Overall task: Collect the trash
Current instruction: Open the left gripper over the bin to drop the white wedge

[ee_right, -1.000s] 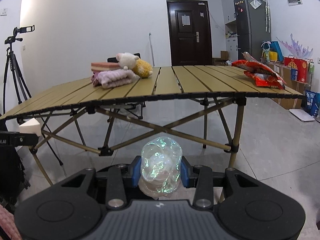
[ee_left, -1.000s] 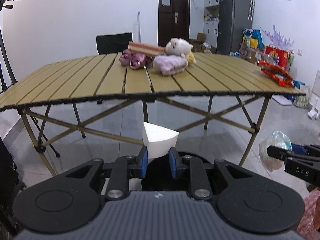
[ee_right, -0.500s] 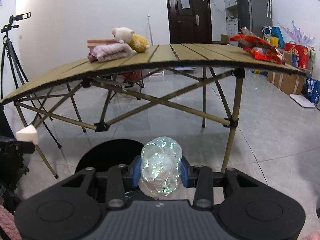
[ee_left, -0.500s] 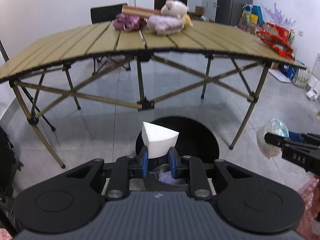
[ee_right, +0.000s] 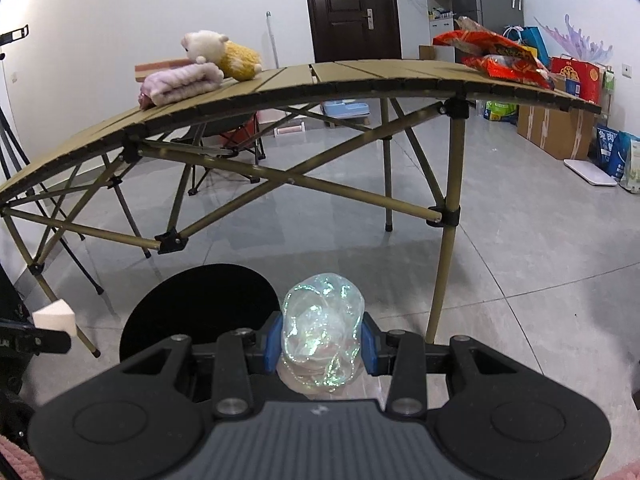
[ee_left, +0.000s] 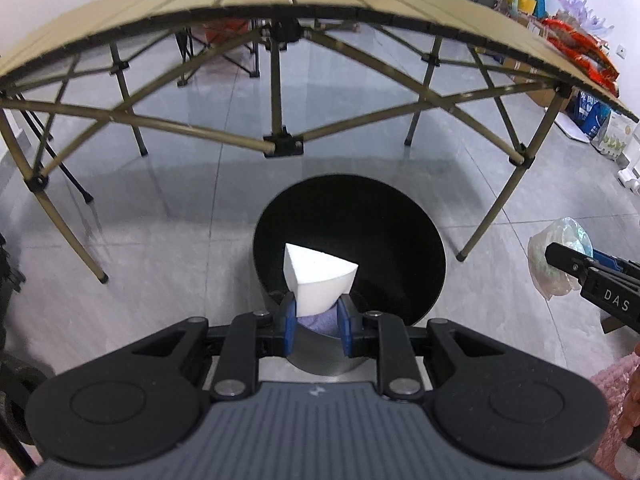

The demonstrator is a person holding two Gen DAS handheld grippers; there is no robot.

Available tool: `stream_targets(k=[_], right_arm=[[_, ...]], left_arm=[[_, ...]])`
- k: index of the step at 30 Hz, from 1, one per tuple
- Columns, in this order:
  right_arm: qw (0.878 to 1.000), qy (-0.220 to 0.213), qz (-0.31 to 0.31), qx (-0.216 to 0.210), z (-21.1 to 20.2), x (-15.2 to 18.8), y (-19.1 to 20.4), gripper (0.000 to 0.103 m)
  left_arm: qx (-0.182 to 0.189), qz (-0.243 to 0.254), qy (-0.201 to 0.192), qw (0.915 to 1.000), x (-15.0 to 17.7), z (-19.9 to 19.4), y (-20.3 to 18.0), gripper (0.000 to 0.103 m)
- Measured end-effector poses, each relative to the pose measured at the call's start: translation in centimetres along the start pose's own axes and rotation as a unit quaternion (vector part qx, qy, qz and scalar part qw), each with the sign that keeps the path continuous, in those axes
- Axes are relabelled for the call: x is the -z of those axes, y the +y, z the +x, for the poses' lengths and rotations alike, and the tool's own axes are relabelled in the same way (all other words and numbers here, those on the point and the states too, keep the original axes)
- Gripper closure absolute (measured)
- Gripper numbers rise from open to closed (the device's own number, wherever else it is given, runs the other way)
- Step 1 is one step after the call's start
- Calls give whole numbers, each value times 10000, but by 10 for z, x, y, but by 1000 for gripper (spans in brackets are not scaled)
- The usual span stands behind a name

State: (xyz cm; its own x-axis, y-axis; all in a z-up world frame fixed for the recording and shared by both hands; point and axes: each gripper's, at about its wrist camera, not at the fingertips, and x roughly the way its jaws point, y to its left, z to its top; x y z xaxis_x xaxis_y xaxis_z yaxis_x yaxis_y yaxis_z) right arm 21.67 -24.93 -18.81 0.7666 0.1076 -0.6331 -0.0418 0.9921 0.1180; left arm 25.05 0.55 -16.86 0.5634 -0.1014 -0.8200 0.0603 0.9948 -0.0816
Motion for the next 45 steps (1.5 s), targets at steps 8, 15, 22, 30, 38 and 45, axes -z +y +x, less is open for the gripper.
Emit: stream_targets(k=[8, 15, 22, 30, 38, 45], right_arm=[[9998, 147, 30, 138, 18, 1, -4, 65], [9992, 238, 91, 303, 30, 4, -13, 65], [9981, 302, 204, 490, 40, 8, -28, 65], [9973, 402, 229, 578, 51, 12, -35, 65], [9965, 510, 246, 616, 63, 13, -36, 65], [9965, 535, 247, 587, 66, 13, -36, 65]], left_arm=[[18, -147, 325, 9994, -6, 25, -1, 82], [120, -255, 453, 9986, -21, 40, -7, 82], [196, -404, 647, 9969, -33, 60, -14, 82], [271, -535, 859, 9945, -44, 82, -19, 82], [219, -504, 1013, 9933, -45, 98, -23, 80], [17, -703, 793, 9944, -47, 94, -19, 1]])
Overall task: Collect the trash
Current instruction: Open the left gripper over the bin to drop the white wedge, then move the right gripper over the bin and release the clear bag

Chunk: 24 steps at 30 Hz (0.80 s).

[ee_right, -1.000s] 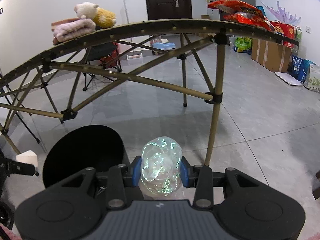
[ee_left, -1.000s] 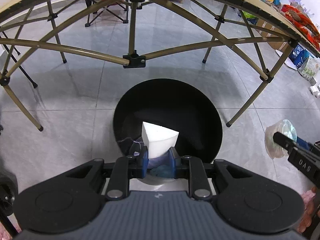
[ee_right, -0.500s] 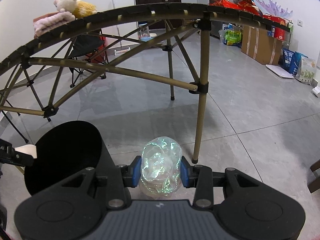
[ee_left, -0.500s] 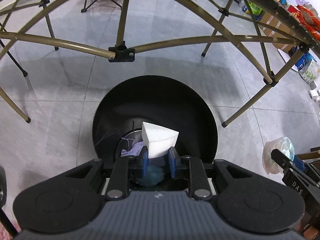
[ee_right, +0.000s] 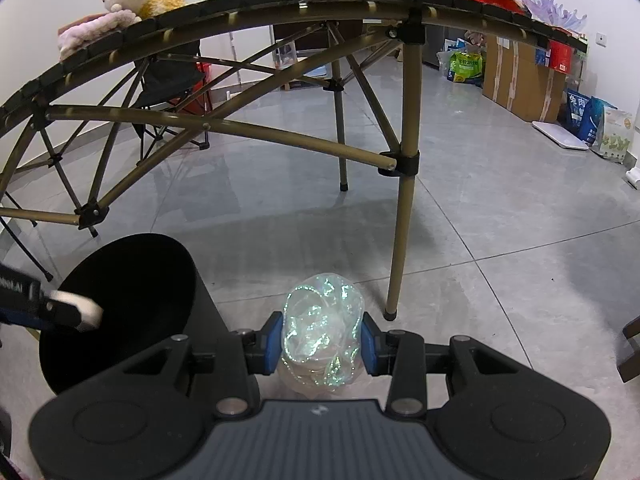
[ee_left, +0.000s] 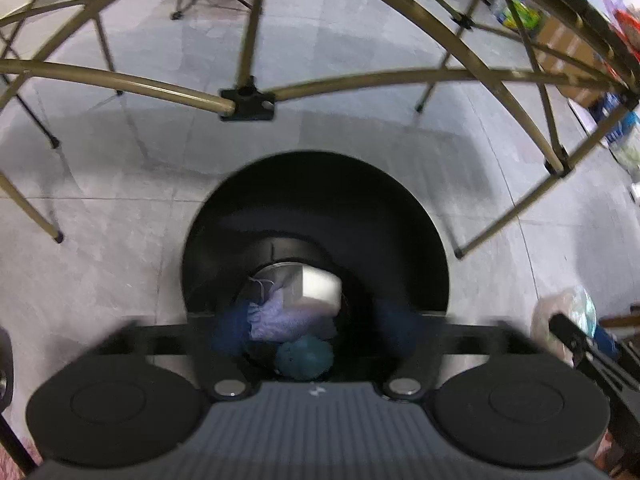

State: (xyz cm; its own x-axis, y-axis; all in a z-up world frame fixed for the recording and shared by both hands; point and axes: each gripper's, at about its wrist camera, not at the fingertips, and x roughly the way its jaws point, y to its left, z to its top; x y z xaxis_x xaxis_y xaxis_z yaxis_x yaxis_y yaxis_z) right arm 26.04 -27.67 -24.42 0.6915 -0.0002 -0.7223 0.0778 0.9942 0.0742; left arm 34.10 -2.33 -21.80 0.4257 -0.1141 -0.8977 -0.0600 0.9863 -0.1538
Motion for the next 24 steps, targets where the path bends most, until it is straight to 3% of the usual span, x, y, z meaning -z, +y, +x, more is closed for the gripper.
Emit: stream_targets(k=[5, 24], right_arm=[[10000, -8, 1, -1, -1, 1, -1, 65], [9999, -76, -110, -5, -11, 3, 5, 65]], left_arm=[[3, -210, 14, 9998, -1, -1, 5, 0], [-147, 49, -260, 9995, 5, -15, 6, 0]])
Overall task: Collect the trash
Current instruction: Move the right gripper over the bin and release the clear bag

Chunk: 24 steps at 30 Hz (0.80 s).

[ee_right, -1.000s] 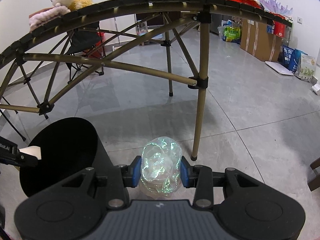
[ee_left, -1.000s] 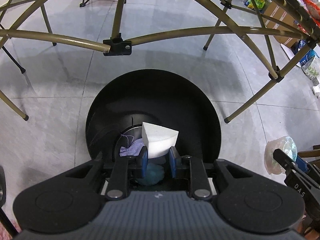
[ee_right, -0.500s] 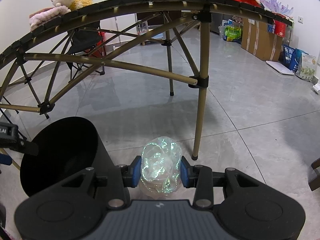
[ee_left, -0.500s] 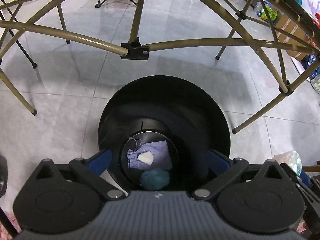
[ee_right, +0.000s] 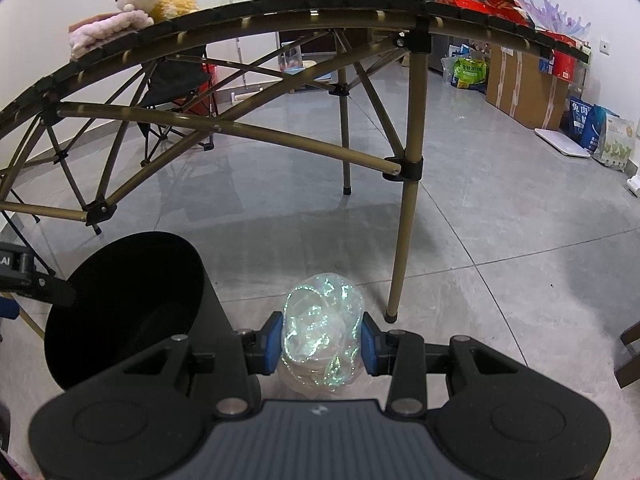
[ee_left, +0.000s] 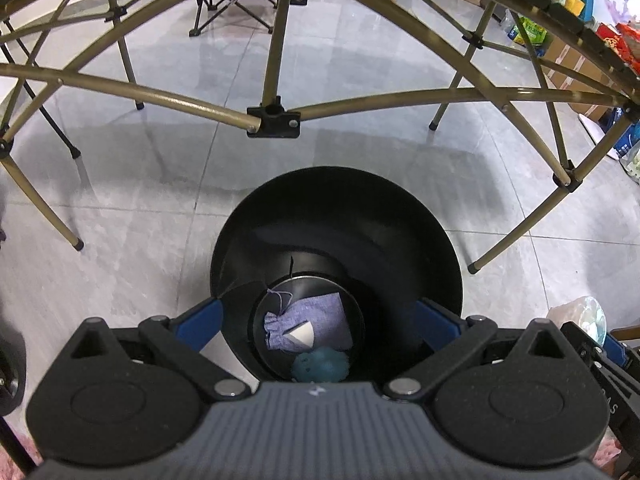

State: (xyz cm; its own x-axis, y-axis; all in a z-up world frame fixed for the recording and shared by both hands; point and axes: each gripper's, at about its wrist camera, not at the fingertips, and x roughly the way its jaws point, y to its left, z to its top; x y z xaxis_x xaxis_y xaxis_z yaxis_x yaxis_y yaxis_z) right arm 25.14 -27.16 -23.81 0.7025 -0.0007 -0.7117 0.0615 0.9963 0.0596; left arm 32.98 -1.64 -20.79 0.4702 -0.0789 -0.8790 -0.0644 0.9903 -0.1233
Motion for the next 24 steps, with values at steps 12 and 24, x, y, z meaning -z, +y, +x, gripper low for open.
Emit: stream_targets(k=[12, 24], right_arm=[[9998, -93, -167, -80, -11, -1, 12, 65], [9986, -203, -395, -290, -24, -8, 41, 65]], left_arm=[[-135, 81, -368, 9992, 5, -19, 9, 0], [-290, -77, -628, 9976, 12, -39, 37, 0]])
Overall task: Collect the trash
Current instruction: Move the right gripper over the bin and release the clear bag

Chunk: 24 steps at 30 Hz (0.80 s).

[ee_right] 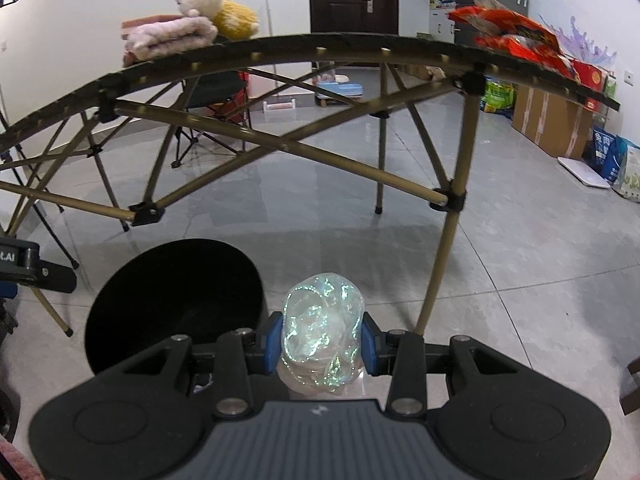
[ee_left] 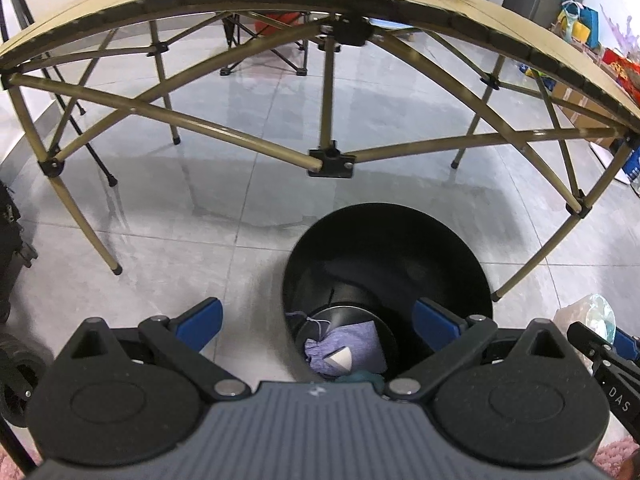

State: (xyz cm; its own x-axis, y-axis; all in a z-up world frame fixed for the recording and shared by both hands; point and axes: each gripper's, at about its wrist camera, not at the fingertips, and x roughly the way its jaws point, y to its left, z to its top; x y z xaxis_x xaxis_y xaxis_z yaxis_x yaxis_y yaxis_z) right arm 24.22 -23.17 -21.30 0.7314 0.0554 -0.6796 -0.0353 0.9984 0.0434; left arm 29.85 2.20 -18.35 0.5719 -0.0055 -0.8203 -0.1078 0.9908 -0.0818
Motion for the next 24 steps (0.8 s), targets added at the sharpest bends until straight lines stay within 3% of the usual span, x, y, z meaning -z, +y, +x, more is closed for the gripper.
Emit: stream_targets(k=[14, 24], right_arm=[[9980, -62, -331, -527, 0, -17, 63, 65], [9957, 164, -501, -763, 20, -24, 105, 65]], left_arm=[[-211, -229, -113, 9995, 4, -14, 43, 0], [-381, -437, -101, 9983, 9, -16, 81, 0]])
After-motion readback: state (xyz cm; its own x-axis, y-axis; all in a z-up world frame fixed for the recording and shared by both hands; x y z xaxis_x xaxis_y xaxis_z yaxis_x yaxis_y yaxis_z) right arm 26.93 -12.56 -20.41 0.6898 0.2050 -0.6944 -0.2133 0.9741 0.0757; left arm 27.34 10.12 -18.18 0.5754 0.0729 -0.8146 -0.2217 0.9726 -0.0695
